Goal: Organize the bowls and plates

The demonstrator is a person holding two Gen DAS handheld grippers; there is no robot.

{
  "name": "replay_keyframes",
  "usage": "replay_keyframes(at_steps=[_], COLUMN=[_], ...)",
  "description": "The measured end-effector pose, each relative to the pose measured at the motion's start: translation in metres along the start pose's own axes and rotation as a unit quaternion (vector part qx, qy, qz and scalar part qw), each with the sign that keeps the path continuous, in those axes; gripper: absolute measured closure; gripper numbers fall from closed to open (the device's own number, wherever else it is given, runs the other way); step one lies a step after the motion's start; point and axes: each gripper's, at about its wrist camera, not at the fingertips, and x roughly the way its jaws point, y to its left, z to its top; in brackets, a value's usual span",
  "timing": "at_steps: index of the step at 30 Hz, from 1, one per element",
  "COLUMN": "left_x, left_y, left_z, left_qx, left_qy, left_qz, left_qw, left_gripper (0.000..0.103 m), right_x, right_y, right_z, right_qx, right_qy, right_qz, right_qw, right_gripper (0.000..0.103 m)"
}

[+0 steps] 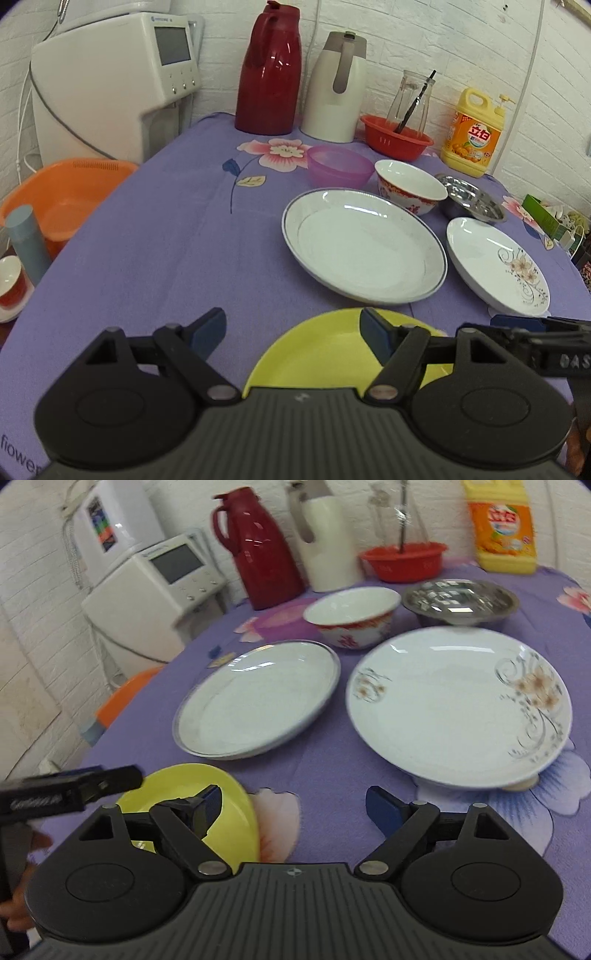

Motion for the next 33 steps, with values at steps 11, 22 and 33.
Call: replay_keyframes(at_steps=[11,22,33], left_x=[0.071,0.089,0.104], left_y=[0.023,0.038,0.029], left_z=[0.057,0.064,0.055], left_qx=[-0.016,-0.017,0.008], left_qy=[0.030,0.031,0.049], left_qz=[0.006,-0.002,-0.016], left_qw=[0.9994,0.9994,0.9986], left_gripper=[0.030,0.030,0.034], right_x=[0.085,0.128,0.117], right_y=[0.008,0.024,0.028], right_z=[0.078,0.083,0.062], right_qx=[-0.109,-0.120,-0.140], right_qy=[-0.004,0.041,0.038], right_qz=[-0.032,-0.026,-0.034], right_qw=[0.994,0.992,0.989], right_gripper=[0.000,0.000,0.000])
